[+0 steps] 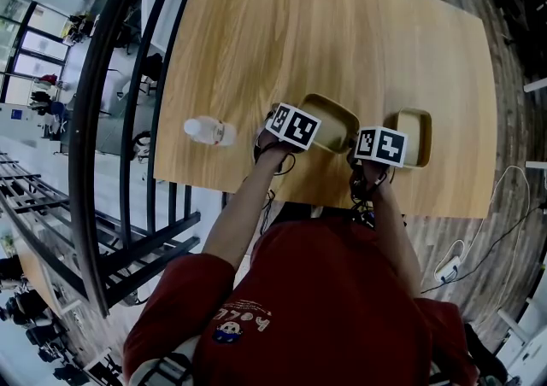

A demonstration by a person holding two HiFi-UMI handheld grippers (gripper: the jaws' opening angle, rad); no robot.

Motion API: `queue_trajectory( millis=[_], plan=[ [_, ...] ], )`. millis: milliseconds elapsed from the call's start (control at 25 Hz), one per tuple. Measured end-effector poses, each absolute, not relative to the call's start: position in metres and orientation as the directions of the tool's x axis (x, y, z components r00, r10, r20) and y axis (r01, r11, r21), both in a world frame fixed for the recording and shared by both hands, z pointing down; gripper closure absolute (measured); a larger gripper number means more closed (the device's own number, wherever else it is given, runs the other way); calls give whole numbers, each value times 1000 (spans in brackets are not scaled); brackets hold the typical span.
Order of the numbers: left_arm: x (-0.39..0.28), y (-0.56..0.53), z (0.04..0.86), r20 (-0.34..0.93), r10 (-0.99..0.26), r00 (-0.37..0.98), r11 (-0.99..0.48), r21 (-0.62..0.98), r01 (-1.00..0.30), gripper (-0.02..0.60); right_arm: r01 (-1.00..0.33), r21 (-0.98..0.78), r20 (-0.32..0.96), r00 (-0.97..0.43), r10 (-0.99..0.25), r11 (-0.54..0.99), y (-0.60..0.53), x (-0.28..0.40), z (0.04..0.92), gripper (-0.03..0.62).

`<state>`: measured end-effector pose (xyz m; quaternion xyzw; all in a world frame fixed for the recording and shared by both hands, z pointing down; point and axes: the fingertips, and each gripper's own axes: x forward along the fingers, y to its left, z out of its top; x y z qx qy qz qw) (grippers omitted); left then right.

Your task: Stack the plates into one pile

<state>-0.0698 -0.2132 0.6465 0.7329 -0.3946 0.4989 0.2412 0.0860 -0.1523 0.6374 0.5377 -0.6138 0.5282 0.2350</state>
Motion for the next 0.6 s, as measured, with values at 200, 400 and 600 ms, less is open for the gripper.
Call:
queue_trajectory(
  millis=[200, 400, 600],
  plan=[
    [-71, -211, 650, 922, -333, 197, -564, -27, -825, 491, -906, -402, 856, -319, -407, -136, -152, 84, 640, 484],
    [-69, -211, 650, 922, -328, 204, -563, -17, -826, 491, -900, -412, 854, -327, -406, -142, -151, 83, 641, 484],
    [-67, -211, 651, 921, -325, 215, -565, -7, -825, 495, -892, -431, 850, -350, -393, -137, -150, 79, 646, 485]
  ],
)
